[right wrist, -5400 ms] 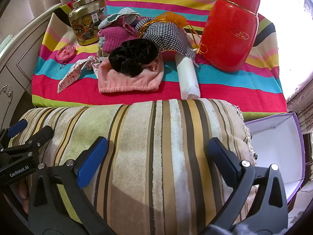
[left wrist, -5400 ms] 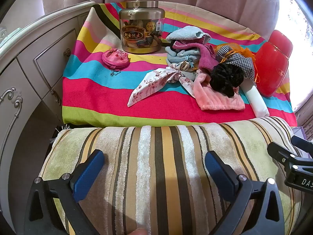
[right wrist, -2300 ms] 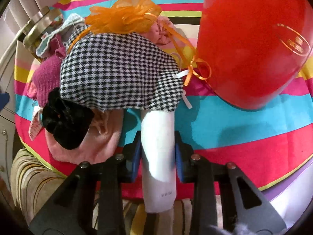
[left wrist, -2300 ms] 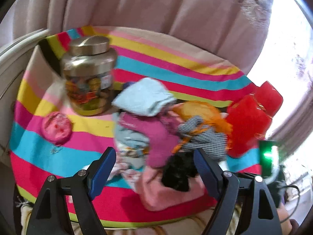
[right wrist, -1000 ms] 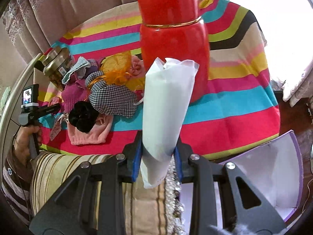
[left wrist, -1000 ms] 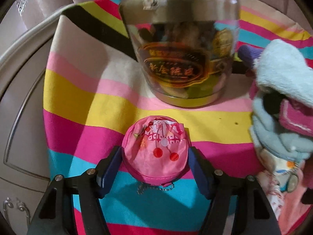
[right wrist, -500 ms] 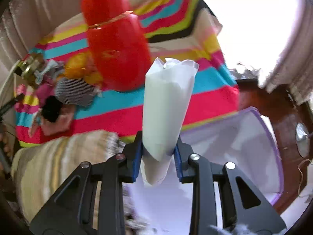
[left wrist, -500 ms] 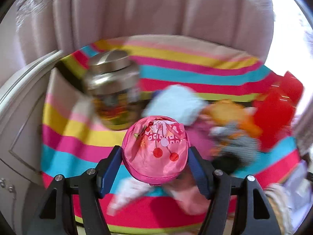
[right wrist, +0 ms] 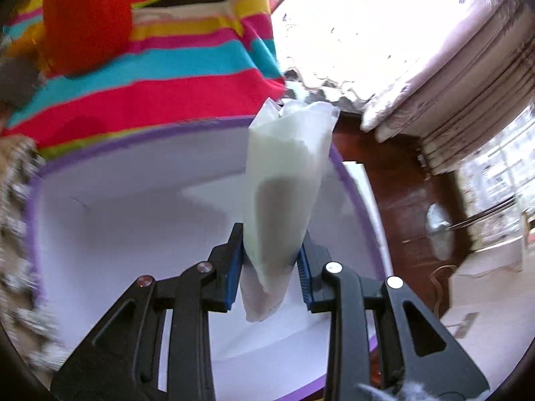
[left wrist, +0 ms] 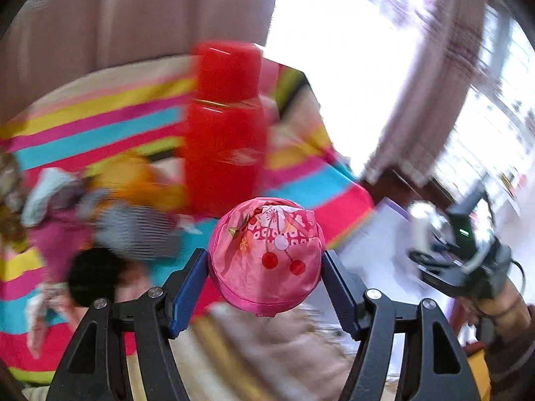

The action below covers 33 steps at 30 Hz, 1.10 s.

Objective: Organize soft objects
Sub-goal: 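Carry both items to the open box and release them inside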

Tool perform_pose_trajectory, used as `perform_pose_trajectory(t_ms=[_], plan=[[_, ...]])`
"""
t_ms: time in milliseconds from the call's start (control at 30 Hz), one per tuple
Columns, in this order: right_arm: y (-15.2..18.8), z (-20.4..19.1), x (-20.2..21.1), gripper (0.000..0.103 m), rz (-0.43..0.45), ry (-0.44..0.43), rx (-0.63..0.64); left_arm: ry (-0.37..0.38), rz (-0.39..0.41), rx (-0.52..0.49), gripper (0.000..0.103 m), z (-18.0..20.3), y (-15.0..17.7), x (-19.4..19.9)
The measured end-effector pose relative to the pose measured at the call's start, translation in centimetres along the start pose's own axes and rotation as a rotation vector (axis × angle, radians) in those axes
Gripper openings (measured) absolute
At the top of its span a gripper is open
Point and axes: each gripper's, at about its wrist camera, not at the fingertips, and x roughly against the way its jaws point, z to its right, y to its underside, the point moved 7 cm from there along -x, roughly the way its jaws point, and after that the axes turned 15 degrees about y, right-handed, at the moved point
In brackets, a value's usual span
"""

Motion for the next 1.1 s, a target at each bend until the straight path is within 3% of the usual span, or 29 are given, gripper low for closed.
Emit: perform_pose_trajectory(t_ms=[100,133,233,333,467,733,900,1100], plan=[[0.1,0.8,-1.7,0.035,-0.006,0.054,0.017,0.069,-0.064,-0.042,0.069,3.7,0.2,-3.4],[0.1,1.1,-2.1,0.039,-0.009,0.071,0.017,0.077,-0.076,-0.055,0.069,4.3,0.2,-4.2],[-0.2,2.1,-3.0,0.065,0.006,0.146,0.020,0.111,-0.122,-0.097,0.069,6.6,0.3,-6.7],[-0.3,3.8,-2.5,0.070,0.041,0.182,-0.009,0.148,-0.167,-0.117,0.069,8.6,0.4,-9.3],[-0.3,6.3,-2.2,0.073,0.042,0.183,-0.108,0.186,-0.194,-0.133,0.069,11.0,0.4,-11.3],[-0.3,9.3,-1.5,0.076,0.024,0.107,-0.324,0.301,-0.217,-0.164,0.074,15.3,-0.2,-14.5],[0.0,9.7,-1.2,0.077,0.019,0.081,-0.362,0.323,-0.198,-0.148,0.083,15.4,-0.9,-14.6],[-0.6,9.0,-0.1,0.077,0.037,0.040,-0.367,0.318,-0.156,-0.108,0.084,13.7,-2.0,-13.4]])
